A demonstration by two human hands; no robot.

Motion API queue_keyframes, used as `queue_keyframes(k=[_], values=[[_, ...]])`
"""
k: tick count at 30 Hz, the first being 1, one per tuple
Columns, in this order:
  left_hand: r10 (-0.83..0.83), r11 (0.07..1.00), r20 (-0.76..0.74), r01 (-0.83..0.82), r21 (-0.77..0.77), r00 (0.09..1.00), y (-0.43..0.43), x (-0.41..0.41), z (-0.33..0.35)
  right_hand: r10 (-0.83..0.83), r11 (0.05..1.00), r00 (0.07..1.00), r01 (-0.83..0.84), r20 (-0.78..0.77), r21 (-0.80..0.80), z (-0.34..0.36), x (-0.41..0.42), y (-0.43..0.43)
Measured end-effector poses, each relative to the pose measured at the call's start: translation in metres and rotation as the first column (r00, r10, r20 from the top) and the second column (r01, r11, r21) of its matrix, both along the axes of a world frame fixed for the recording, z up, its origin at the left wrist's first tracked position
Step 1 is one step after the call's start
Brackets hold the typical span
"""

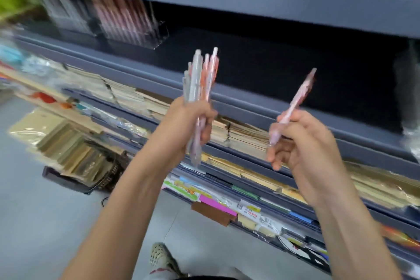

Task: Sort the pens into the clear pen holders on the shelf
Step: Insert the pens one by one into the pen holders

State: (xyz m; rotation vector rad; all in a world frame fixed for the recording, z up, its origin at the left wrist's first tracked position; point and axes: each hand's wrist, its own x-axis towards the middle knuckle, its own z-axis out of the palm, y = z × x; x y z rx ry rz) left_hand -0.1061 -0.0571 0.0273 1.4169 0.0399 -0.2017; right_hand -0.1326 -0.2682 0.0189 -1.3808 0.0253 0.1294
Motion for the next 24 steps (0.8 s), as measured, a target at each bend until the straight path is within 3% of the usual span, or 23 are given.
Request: queue_keyframes(k=[4, 9, 16, 24], values=[[0.229, 0.965, -0.007, -0.228, -0.130, 0.973, 0.079, -0.014, -0.028, 0.114, 0.992, 0.993, -0.113, 0.024, -0.049, -0.007, 0.010, 0.079], [0.316, 0.932, 0.036, -0.303, -0.198, 0.948, 0.181, -0.007, -0.039, 0.173, 0.980, 0.983, -0.166, 0.059, -0.110, -0.012, 0.035, 0.188], [0.250, 0.964, 0.060, -0.243, -0.112, 0.966, 0.282, 0.026, -0.035, -0.021, 0.986, 0.991, 0.043, 0.133, -0.164, -0.009, 0.075, 0.292], [0.110, 0.986, -0.020, -0.112, -0.123, 0.994, 0.325, 0.080, -0.032, -0.282, 0.939, 0.927, 0.319, 0.247, -0.127, 0.001, 0.121, 0.329]])
